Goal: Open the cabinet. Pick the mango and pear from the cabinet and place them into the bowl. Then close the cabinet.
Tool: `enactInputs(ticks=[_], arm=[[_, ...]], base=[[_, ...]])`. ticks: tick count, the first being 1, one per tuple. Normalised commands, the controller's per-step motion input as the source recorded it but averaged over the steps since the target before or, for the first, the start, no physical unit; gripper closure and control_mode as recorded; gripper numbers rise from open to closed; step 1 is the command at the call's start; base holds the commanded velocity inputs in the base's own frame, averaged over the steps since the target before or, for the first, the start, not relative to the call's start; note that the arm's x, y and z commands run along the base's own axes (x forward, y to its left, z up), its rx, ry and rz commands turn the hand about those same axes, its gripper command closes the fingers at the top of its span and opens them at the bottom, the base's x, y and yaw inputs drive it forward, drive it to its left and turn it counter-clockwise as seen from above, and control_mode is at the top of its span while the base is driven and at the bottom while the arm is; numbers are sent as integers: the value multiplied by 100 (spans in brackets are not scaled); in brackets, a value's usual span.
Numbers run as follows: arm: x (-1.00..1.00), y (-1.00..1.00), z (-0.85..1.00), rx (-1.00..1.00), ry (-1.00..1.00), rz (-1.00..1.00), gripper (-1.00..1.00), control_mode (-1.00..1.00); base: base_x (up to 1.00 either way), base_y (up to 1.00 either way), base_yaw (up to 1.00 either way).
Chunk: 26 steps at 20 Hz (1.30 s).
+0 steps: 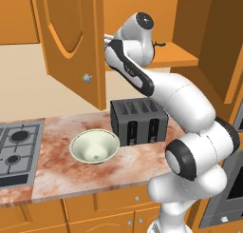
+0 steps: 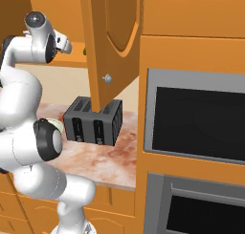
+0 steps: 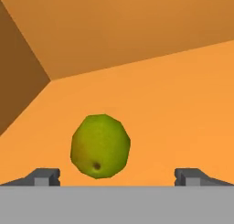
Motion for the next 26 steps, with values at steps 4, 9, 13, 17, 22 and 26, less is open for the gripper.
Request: enactInputs(ticks=[4,9,13,17,22,26], arm=[[0,0,0,-2,4,3,-100,-100],[7,4,-20,-12,0,0,-100,-100],[17,16,-9,-12,0,0,-100,-100],[26,24,0,-5,0,0,-100,-100],[12,20,0,0,0,0,-100,-100],[17,17,-3,0,0,0,-100,-100]], base=[[0,0,0],[0,0,0],[0,0,0],[0,0,0],[0,0,0],[0,0,0]])
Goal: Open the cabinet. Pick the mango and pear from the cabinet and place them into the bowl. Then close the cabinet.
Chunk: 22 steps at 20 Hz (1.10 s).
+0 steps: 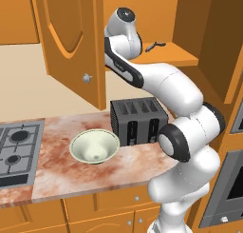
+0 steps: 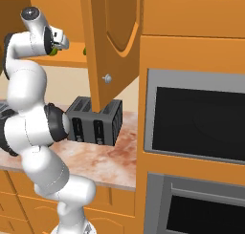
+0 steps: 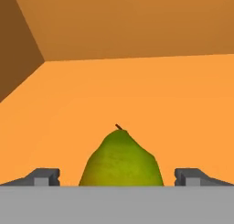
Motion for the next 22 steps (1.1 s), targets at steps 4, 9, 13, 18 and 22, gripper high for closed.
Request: enactInputs(ticks=[4,9,13,18,22], arm=[[3,3,-23,-3,0,0,-100,-100],[0,2,-32,-5,0,0,100,-100],[0,0,-2,0,0,0,100,-100],[-13,0,2,0,-2,0,100,-100],[-77,0,35,0,-5,0,100,-100]], base=[[0,0,0],[0,0,0],[0,0,0],[0,0,0],[0,0,0]])
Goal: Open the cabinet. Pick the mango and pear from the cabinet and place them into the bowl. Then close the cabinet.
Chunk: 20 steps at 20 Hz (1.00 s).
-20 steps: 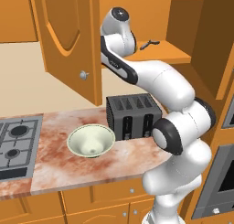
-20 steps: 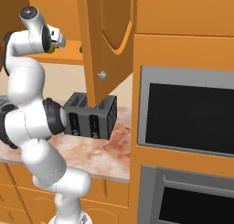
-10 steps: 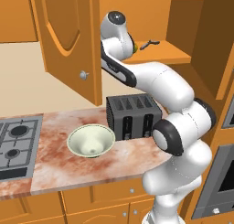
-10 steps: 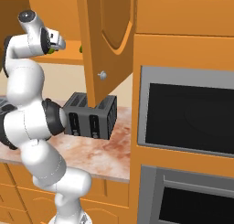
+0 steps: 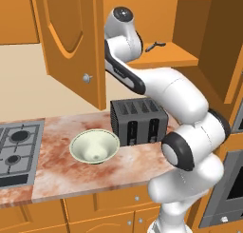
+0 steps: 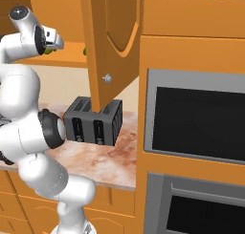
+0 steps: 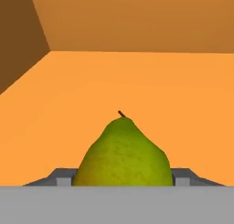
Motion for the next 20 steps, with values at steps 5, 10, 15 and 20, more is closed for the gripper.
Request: enactInputs(ticks=[5,10,15,20], arm=[[-100,0,26,2,-1,0,100,-100],[-100,-23,-11,8,2,0,100,-100],[-100,-43,-60,8,12,0,100,-100],[-80,-34,-100,0,26,13,100,-100]], base=[[0,0,0],[0,0,0],[0,0,0],[0,0,0]])
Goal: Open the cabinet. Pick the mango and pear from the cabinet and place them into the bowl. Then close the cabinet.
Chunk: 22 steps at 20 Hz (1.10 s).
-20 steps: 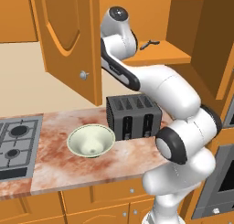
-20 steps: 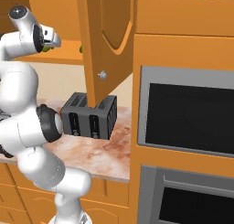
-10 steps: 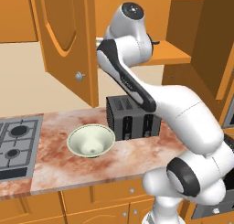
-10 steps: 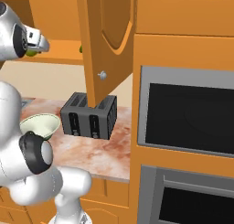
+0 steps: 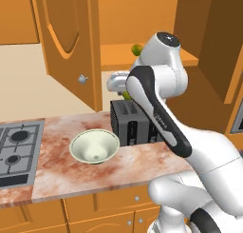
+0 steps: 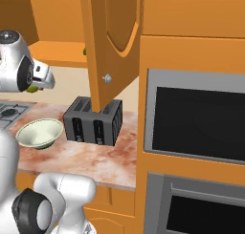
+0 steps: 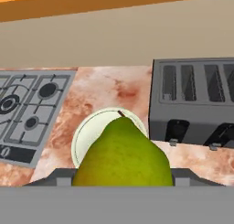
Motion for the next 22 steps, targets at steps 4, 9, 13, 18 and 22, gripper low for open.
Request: enactInputs(ticks=[4,9,13,18,22], arm=[[-23,-4,-100,0,31,19,100,-100],[19,4,-100,0,19,9,100,-100],[75,45,-89,-2,11,1,100,-100],[93,75,-77,-6,4,0,100,-100],[79,64,-40,-7,0,0,100,-100]], base=[[0,0,0],[0,0,0],[0,0,0],[0,0,0],[0,0,0]])
